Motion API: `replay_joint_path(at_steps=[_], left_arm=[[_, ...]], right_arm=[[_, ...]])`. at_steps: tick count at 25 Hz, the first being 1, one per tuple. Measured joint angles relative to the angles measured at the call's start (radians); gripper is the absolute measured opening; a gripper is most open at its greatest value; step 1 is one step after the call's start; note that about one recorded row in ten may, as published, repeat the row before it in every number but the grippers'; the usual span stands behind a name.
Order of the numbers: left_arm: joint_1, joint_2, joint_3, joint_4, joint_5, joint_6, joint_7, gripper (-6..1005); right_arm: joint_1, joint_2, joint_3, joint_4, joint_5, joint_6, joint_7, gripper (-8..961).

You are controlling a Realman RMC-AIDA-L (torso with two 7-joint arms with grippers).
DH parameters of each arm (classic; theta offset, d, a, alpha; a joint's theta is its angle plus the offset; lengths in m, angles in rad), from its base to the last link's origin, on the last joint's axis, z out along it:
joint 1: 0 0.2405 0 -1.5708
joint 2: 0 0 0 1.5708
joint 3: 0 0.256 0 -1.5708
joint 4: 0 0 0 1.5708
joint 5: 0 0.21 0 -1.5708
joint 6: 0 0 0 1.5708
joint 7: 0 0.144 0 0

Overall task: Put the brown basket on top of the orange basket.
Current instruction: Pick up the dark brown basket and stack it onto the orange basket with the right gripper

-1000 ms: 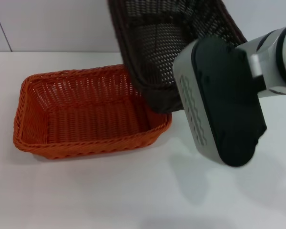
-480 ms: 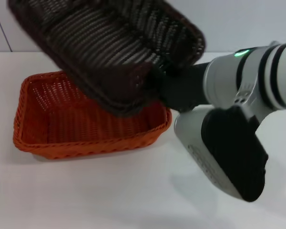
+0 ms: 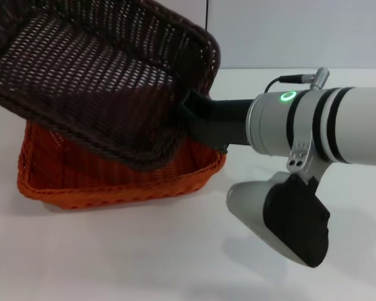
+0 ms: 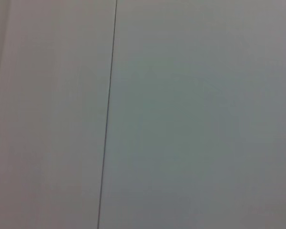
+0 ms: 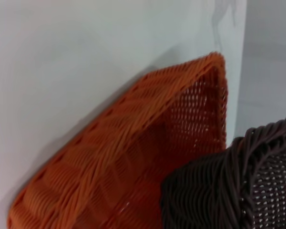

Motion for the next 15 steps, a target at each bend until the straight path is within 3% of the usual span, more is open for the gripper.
replay_joint_path(at_steps=[4, 15], left_arm=[[-0.008, 0.000, 0.005, 0.004, -0.017, 0.000, 0.000, 783], [-0.026, 0.000, 0.001, -0.003, -0.021, -0.049, -0.001, 783]], right_arm=[[-0.046, -0.003, 0.051, 0.037, 0.212, 0.002, -0.240, 178], [-0.071, -0.010, 0.177, 0.093, 0.323, -0.047, -0.354, 186]])
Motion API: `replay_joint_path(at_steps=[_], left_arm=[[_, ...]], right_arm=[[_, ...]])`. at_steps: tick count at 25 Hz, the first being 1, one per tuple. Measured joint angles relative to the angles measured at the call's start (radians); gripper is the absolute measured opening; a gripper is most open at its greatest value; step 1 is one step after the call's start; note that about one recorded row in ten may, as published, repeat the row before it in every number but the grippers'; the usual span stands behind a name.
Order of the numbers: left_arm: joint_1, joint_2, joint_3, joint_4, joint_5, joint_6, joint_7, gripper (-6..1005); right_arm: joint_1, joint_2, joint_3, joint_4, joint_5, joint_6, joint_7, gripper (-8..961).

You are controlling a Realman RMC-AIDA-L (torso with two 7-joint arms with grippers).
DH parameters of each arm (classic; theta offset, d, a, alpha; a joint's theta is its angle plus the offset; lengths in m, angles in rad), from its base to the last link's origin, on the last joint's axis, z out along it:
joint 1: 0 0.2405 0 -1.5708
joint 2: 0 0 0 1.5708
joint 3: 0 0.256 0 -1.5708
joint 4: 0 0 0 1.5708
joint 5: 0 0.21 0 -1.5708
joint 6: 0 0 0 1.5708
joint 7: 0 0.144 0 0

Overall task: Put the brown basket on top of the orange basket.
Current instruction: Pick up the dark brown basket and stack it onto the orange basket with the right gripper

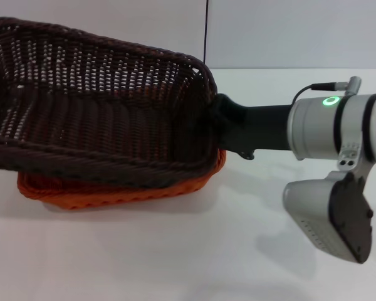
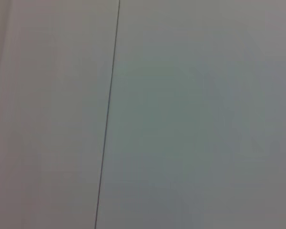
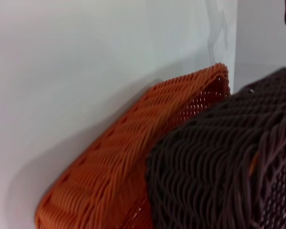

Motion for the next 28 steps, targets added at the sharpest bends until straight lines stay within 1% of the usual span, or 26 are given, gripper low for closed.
replay_joint_path(at_steps=[4, 6, 8, 9, 10, 14, 15, 18, 24, 28], left_arm=[[-0.010, 0.000, 0.004, 0.000, 0.000, -0.012, 0.000, 783], [-0.010, 0.000, 0.004, 0.000, 0.000, -0.012, 0.000, 783], [-0.018, -0.001, 0.003, 0.003, 0.000, -0.020, 0.000, 783], [-0.018, -0.001, 0.003, 0.003, 0.000, -0.020, 0.000, 783], [-0.018, -0.001, 0.003, 0.003, 0.000, -0.020, 0.000, 783], [-0.019, -0.002, 0.002, 0.004, -0.001, -0.023, 0.000, 783], [-0.019, -0.001, -0.002, 0.001, -0.023, -0.029, 0.000, 783], [-0.019, -0.001, -0.001, 0.004, -0.032, -0.029, 0.000, 783], [-0.023, 0.000, 0.001, 0.006, -0.036, -0.029, 0.000, 783], [-0.027, 0.000, -0.002, 0.006, -0.036, -0.029, 0.000, 783]], right_arm=[[0.013, 0.000, 0.058, 0.038, 0.066, -0.028, -0.081, 191], [0.019, 0.000, 0.065, 0.045, 0.068, -0.031, -0.085, 193], [0.037, 0.000, 0.080, 0.068, 0.069, -0.037, -0.090, 195], [0.059, 0.000, 0.097, 0.098, 0.072, -0.037, -0.103, 196], [0.059, 0.000, 0.097, 0.098, 0.072, -0.037, -0.103, 197], [0.098, 0.002, 0.137, 0.160, 0.105, -0.014, -0.142, 201], [0.105, 0.002, 0.139, 0.170, 0.109, -0.001, -0.142, 202], [0.126, 0.002, 0.139, 0.197, 0.112, 0.029, -0.142, 206], [0.162, -0.002, 0.138, 0.260, 0.096, 0.028, -0.143, 212], [0.164, -0.003, 0.135, 0.276, 0.094, 0.026, -0.143, 216]])
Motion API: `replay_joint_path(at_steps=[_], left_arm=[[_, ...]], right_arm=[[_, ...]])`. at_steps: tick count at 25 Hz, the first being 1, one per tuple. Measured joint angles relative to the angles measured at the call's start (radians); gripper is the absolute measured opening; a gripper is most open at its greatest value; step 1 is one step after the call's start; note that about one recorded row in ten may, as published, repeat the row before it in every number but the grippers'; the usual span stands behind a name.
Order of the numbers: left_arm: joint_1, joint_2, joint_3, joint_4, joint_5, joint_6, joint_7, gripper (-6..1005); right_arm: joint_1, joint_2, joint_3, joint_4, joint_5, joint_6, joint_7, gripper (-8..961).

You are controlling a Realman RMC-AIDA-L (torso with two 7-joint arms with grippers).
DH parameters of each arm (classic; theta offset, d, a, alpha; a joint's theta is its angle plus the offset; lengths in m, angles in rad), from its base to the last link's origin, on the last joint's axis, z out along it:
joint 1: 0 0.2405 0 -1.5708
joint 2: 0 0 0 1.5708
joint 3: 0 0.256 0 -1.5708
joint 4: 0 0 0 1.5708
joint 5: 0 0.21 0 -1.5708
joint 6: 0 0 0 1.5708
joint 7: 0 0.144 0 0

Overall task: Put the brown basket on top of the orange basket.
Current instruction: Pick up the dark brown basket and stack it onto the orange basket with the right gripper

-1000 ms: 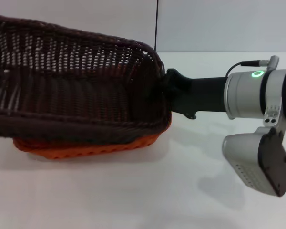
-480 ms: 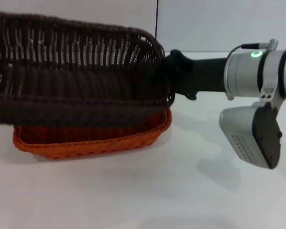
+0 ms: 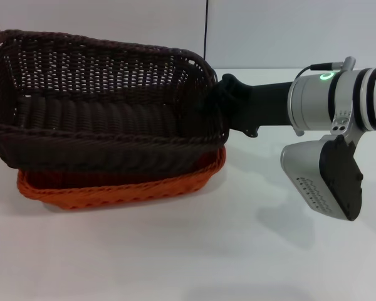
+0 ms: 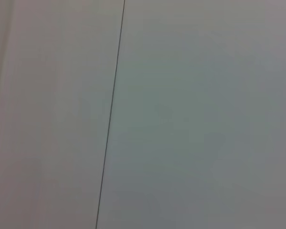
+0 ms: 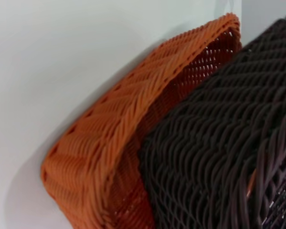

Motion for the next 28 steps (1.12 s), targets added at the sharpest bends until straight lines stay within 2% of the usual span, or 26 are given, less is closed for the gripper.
replay_joint_path(at_steps=[13, 23, 28], left_arm=[[-0.007, 0.002, 0.003, -0.004, 0.000, -0.016, 0.000, 783], [-0.018, 0.003, 0.000, -0.002, 0.000, -0.038, 0.000, 783], [-0.027, 0.005, -0.001, 0.002, 0.000, -0.048, 0.000, 783]], right_arm=[[-0.055, 0.001, -0.001, -0.028, 0.006, 0.031, 0.014, 230], [-0.162, 0.005, -0.004, -0.179, -0.070, -0.025, 0.081, 637], [-0.256, 0.009, -0.003, -0.289, -0.072, -0.078, 0.091, 677]])
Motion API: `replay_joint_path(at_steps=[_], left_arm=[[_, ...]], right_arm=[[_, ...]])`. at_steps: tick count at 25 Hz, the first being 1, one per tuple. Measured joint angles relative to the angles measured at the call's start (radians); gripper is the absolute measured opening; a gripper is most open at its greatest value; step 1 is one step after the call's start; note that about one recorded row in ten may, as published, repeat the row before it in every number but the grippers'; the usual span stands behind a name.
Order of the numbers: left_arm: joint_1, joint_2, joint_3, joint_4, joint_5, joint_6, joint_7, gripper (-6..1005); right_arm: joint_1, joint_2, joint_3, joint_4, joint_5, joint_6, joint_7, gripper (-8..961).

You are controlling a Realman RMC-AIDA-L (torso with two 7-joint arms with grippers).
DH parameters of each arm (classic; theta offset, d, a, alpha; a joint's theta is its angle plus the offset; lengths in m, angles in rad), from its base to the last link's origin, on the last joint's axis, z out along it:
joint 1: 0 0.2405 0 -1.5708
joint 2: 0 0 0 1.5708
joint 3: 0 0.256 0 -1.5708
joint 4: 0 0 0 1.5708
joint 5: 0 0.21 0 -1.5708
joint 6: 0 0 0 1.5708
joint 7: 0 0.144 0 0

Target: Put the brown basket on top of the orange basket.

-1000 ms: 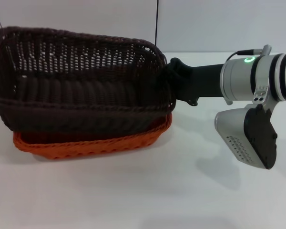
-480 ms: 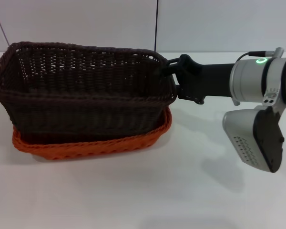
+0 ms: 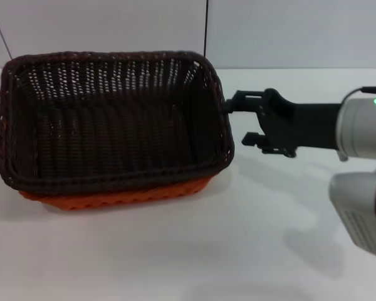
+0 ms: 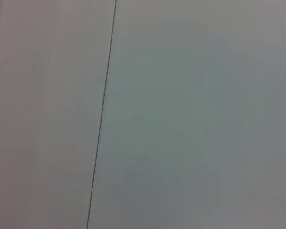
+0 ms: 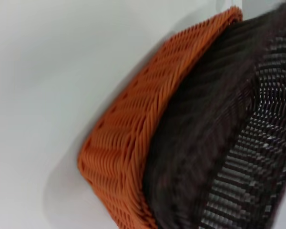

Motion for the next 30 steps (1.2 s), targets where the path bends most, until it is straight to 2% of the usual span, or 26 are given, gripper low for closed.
replay_joint_path(at_steps=[6, 10, 13, 16, 21, 25, 27, 30], left_arm=[[-0.002, 0.003, 0.000, 0.002, 0.000, -0.002, 0.003, 783], [-0.004, 0.004, -0.002, 0.002, 0.000, 0.001, 0.009, 783], [-0.004, 0.004, -0.003, 0.002, 0.000, 0.005, 0.010, 783], [-0.004, 0.005, -0.003, 0.001, 0.001, 0.016, 0.010, 783], [-0.003, 0.006, -0.003, -0.003, 0.003, 0.034, 0.007, 783], [-0.003, 0.006, -0.002, -0.004, 0.004, 0.041, 0.004, 783], [-0.003, 0.006, -0.002, -0.005, 0.005, 0.046, 0.002, 783], [-0.008, 0.007, -0.001, 0.001, 0.007, 0.047, 0.006, 783]], right_arm=[[-0.128, 0.001, -0.025, -0.128, 0.146, -0.021, -0.006, 724], [-0.184, 0.005, -0.034, -0.147, 0.356, 0.078, -0.011, 723], [-0.182, 0.005, -0.052, -0.103, 0.589, 0.289, -0.013, 724], [-0.149, 0.005, -0.053, -0.033, 0.822, 0.492, -0.013, 724], [-0.116, 0.005, 0.002, 0.058, 1.218, 0.624, -0.013, 723], [-0.133, 0.008, 0.094, 0.149, 1.493, 0.563, -0.013, 724], [-0.154, 0.009, 0.157, 0.238, 1.602, 0.448, -0.014, 724], [-0.185, 0.009, 0.241, 0.439, 1.756, 0.150, -0.048, 724]])
